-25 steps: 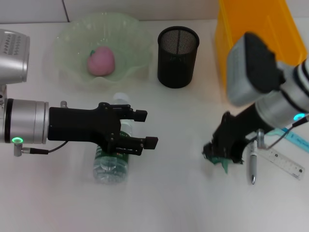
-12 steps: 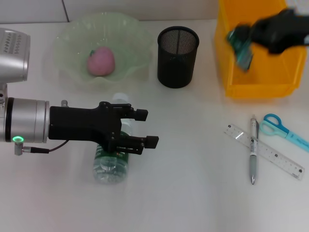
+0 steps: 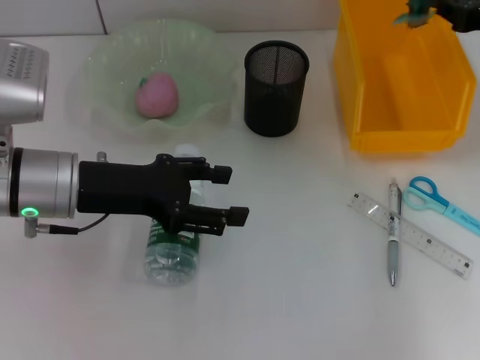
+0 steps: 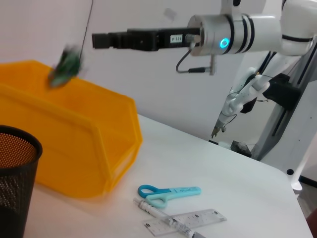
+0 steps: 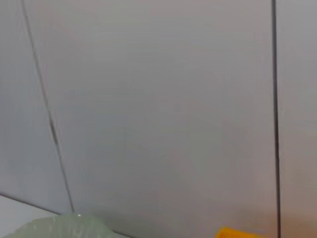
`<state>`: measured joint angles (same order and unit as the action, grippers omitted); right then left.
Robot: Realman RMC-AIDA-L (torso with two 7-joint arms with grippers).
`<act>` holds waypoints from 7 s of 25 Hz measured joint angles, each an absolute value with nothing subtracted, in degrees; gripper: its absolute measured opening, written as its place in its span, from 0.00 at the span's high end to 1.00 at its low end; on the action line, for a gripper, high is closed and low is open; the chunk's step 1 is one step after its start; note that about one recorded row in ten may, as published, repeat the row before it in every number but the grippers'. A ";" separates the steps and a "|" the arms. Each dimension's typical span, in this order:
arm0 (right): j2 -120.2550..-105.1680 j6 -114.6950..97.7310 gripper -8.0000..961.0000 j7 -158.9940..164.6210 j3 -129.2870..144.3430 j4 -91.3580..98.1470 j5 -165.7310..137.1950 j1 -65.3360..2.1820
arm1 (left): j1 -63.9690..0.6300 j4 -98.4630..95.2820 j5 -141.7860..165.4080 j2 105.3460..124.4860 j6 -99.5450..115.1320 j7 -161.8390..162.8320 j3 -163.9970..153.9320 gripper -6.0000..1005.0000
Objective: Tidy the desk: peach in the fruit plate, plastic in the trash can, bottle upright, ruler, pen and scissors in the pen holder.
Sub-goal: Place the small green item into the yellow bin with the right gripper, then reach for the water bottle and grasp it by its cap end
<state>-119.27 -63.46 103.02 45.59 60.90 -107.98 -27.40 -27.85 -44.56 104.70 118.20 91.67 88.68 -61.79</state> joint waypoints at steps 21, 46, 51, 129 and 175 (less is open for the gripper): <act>-117.63 -106.68 0.35 93.77 42.80 61.33 -107.67 -23.38 | -28.10 -54.44 107.30 115.84 91.71 110.91 -59.55 0.19; -118.24 -107.58 0.26 73.23 40.27 42.17 -109.25 -17.93 | -47.76 -56.59 147.27 119.01 83.82 164.95 -61.87 0.20; -118.25 -107.80 0.26 73.33 40.25 42.17 -109.00 -18.03 | -47.35 -53.76 147.00 119.02 79.95 164.71 -62.79 0.20; -117.63 -103.97 0.26 74.10 36.00 38.46 -109.49 -17.72 | -39.31 -60.98 122.87 117.37 88.97 142.27 -56.83 0.85; -117.51 -99.66 0.26 71.22 30.76 36.39 -113.31 -15.81 | -48.56 -53.15 130.00 119.18 67.50 164.71 -96.34 0.22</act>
<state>-117.51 -99.66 71.22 30.76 36.39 -113.31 -15.81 -48.56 -53.15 130.00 119.18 67.50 164.71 -96.34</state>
